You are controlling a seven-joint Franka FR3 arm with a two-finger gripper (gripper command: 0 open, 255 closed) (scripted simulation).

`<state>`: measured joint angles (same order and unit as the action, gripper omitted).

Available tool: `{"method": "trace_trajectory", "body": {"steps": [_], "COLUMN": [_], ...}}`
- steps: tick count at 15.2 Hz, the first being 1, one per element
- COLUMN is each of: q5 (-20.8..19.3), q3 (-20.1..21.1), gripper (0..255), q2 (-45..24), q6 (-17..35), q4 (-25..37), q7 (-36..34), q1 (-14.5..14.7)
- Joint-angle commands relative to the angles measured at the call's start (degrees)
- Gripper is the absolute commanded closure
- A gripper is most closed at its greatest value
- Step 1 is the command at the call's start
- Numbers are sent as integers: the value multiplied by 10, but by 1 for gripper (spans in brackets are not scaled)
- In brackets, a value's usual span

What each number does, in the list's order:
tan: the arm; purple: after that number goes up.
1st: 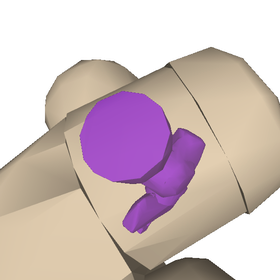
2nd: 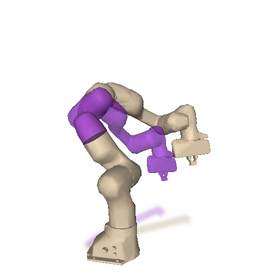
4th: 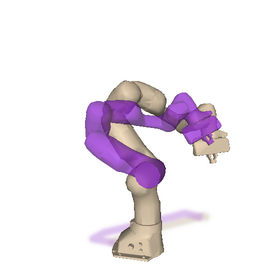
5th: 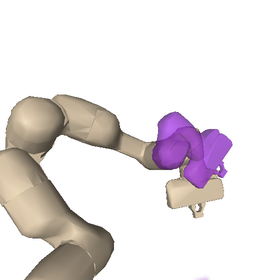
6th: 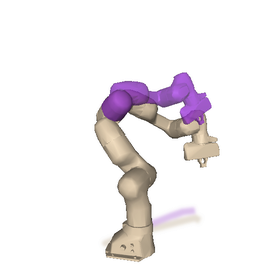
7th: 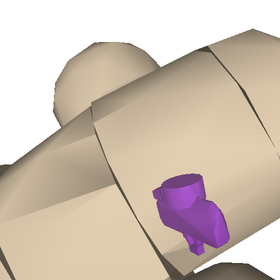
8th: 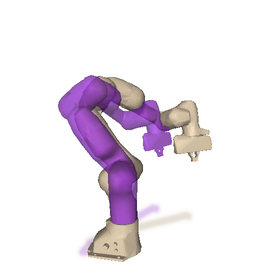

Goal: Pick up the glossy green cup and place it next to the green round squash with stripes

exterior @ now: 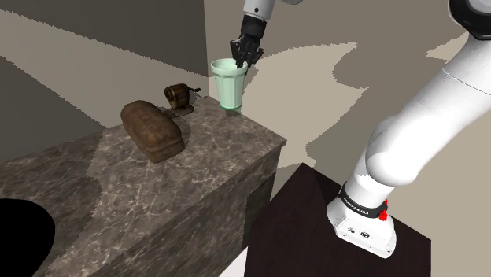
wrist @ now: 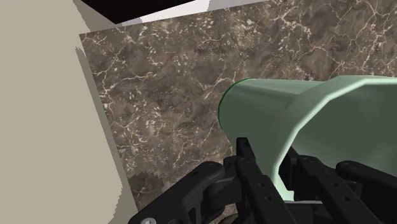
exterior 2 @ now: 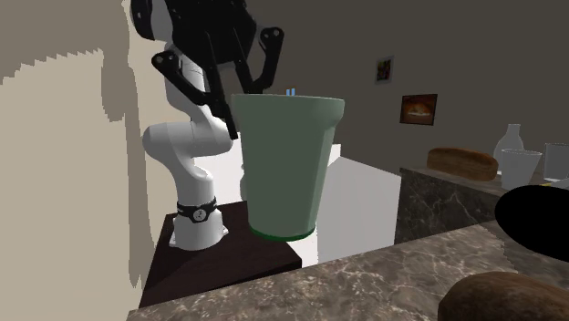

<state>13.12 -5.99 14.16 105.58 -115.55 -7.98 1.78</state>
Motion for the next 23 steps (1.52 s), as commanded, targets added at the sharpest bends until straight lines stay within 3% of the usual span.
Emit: {"method": "trace_trajectory", "body": {"steps": [1,5,14,23], "q5": [-1,-2,4,-15], "q3": [-1,-1,75,141], "gripper": [255,255,255,255], "q2": [-2,-4,-47,-135], "q6": [-15,-39,-6,12], "q4": [18,44,82,177], "q7": [-2,-8,-126,-247], "q1": [0,0,49,100]}}
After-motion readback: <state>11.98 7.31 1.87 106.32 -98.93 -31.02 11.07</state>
